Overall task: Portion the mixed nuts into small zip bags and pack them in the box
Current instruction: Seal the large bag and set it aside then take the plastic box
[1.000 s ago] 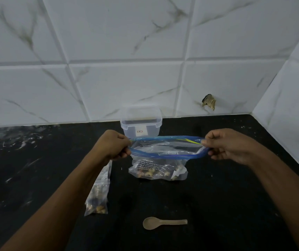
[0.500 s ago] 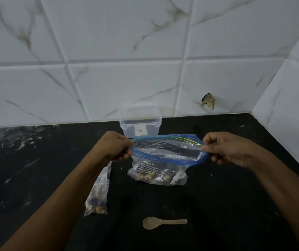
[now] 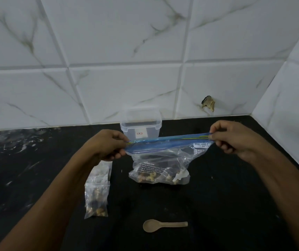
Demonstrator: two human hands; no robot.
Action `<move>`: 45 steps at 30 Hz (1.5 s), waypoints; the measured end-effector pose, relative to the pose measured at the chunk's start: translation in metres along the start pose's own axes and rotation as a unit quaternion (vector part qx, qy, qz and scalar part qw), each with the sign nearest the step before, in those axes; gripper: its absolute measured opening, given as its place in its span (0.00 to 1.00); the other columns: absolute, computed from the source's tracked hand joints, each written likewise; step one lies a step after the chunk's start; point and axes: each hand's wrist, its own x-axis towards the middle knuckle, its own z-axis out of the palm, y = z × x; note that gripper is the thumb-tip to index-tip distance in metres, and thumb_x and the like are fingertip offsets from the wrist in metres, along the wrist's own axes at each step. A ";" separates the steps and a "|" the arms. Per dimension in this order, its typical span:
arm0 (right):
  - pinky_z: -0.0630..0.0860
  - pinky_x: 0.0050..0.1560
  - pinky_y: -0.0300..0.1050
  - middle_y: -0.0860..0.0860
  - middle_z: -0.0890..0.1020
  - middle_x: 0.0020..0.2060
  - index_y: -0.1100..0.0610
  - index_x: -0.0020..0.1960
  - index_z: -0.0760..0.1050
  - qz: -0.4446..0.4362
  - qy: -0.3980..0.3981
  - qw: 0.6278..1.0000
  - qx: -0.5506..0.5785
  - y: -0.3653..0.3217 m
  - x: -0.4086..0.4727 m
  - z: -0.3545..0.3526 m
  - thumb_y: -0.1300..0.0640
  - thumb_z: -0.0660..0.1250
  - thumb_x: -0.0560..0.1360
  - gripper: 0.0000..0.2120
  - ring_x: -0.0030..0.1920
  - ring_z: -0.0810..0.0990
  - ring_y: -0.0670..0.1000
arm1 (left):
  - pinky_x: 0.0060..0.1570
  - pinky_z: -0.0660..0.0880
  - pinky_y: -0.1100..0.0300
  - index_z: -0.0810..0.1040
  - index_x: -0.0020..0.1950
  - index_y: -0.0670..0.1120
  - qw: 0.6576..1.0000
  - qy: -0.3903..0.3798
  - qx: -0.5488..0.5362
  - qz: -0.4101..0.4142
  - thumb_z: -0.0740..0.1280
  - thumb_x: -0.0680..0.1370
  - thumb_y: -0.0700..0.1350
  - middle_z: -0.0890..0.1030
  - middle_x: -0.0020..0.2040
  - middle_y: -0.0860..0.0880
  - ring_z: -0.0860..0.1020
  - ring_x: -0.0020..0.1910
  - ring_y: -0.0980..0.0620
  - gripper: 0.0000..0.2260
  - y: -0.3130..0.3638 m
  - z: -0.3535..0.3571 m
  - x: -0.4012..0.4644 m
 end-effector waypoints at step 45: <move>0.75 0.44 0.42 0.45 0.82 0.41 0.51 0.53 0.81 -0.314 -0.063 0.891 -0.322 -0.069 0.024 0.072 0.48 0.70 0.74 0.10 0.42 0.80 0.44 | 0.59 0.73 0.64 0.64 0.74 0.56 0.945 0.125 -0.090 0.290 0.72 0.76 0.46 0.74 0.63 0.62 0.73 0.61 0.64 0.30 -0.023 0.062 0.002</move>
